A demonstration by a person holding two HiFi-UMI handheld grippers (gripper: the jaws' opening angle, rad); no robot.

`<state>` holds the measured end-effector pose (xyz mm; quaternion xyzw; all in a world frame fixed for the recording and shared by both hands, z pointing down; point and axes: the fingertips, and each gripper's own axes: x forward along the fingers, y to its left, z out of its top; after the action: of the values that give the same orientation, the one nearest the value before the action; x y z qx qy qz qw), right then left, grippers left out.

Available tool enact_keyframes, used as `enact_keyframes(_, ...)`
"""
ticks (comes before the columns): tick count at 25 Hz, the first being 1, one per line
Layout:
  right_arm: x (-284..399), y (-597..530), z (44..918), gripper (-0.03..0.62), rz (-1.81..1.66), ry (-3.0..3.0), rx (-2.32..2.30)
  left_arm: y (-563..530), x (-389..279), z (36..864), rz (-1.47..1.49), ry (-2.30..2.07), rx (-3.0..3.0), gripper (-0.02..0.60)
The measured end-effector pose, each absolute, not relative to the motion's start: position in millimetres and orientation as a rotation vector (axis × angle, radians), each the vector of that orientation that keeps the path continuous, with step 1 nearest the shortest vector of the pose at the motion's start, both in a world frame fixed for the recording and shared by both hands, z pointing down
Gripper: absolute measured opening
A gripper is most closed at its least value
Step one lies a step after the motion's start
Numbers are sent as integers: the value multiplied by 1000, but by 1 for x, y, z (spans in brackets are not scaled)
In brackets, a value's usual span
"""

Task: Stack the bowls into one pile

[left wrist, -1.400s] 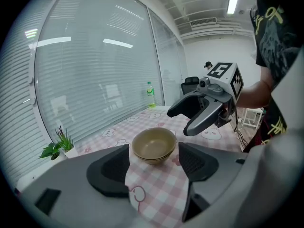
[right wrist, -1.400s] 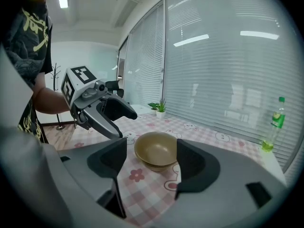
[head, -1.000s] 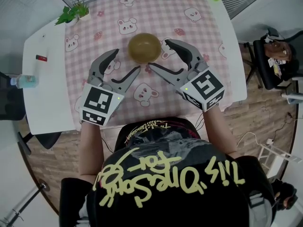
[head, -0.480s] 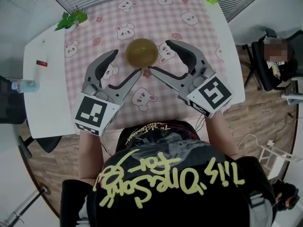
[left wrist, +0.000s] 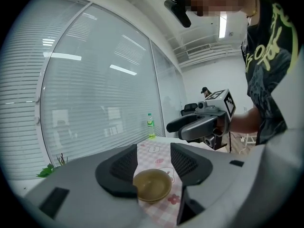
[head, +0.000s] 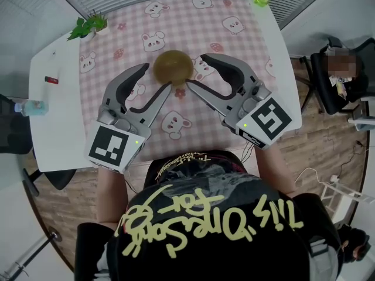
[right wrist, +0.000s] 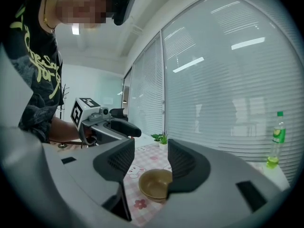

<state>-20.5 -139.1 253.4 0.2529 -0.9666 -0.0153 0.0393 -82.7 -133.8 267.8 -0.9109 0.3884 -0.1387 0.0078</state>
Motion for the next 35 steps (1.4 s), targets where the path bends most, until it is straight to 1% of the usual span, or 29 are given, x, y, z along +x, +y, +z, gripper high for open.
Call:
enact_keyframes(4, -20, -139, 243, 191, -37, -2973, 762, -139, -85, 253, -355, 1270, -2853, 159)
enact_keyframes(8, -22, -137, 248, 159, -15, -2970, 757, -140, -86, 251, -267, 1298, -2855, 129)
enact_keyframes(18, -25, -138, 245, 69, -35, -2987, 773, -136, -86, 246, -179, 1311, -2891, 51)
enact_keyframes(30, -27, -137, 242, 24, -21, -3000, 800, -136, -86, 249, -194, 1304, -2898, 0)
enact_keyframes(35, -28, -137, 244, 9, -14, -2991, 818, -133, -86, 250, -187, 1299, -2905, -5)
